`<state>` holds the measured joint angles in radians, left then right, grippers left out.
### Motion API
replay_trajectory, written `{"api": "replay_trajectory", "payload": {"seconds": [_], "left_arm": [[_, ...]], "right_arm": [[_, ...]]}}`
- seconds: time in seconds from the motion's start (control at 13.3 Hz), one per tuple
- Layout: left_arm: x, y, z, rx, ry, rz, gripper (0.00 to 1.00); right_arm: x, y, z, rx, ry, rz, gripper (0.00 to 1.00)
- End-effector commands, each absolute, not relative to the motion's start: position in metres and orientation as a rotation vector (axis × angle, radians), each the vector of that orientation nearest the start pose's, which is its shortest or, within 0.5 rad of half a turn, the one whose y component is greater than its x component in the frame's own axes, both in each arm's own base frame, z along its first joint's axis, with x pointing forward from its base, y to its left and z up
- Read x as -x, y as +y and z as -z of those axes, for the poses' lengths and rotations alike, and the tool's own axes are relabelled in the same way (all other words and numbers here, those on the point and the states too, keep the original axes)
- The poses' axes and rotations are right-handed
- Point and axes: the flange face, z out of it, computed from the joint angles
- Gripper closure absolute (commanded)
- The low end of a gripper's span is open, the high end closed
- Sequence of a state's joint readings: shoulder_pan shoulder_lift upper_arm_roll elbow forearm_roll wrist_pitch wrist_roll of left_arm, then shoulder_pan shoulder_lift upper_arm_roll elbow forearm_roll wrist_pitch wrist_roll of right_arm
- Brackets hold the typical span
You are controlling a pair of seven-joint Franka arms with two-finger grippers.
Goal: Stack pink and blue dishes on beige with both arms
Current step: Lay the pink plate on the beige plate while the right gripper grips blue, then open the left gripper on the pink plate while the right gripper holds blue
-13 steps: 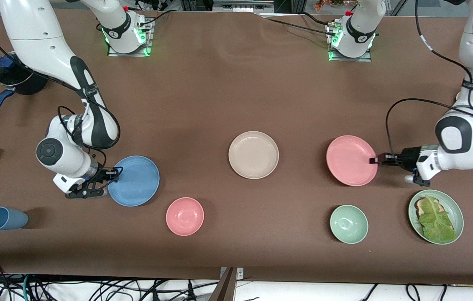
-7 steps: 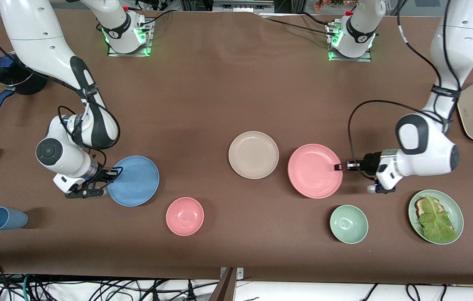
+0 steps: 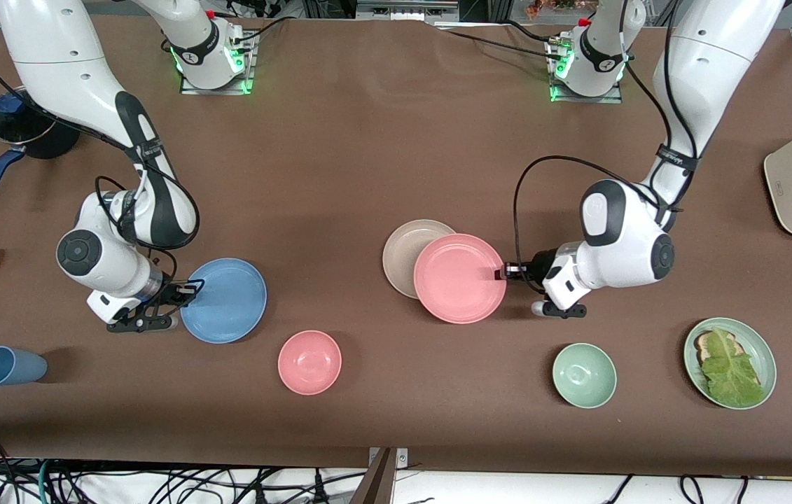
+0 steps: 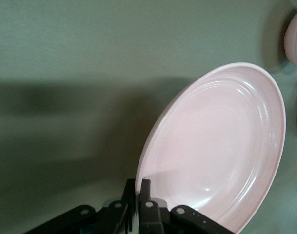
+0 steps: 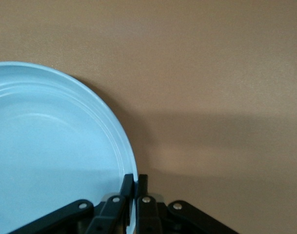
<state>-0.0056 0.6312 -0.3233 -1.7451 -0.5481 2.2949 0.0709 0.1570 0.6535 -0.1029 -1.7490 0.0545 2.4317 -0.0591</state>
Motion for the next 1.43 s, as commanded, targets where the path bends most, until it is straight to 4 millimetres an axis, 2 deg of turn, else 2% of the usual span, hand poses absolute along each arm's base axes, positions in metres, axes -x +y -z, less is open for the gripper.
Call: {"api": "replay_trajectory", "payload": {"seconds": [0.0, 0.38, 0.67, 0.97, 1.12, 1.27, 1.35], "left_arm": [[-0.633, -0.230, -0.220, -2.575, 0.059, 0.173, 1.00], [-0.613, -0.270, -0.206, -2.605, 0.017, 0.198, 1.00], [-0.598, -0.288, -0.201, -2.615, 0.009, 0.235, 1.00], [-0.587, -0.288, -0.189, -2.631, 0.016, 0.242, 1.00], [-0.582, -0.286, -0.186, -2.635, 0.013, 0.254, 1.00], [-0.577, -0.284, -0.187, -2.640, 0.007, 0.259, 1.00], [-0.577, -0.283, -0.188, -2.641, 0.006, 0.258, 1.00]], "right_arm": [[-0.672, 0.041, -0.215, 3.149, -0.165, 0.056, 1.00], [-0.688, 0.044, -0.248, 3.145, -0.169, -0.007, 1.00], [-0.699, 0.048, -0.280, 3.137, -0.175, -0.075, 1.00], [-0.702, 0.050, -0.306, 3.125, -0.167, -0.084, 1.00], [-0.697, 0.056, -0.319, 3.096, -0.155, -0.126, 1.00], [-0.694, 0.060, -0.330, 3.091, -0.160, -0.143, 1.00], [-0.697, 0.063, -0.341, 3.089, -0.162, -0.131, 1.00]]}}
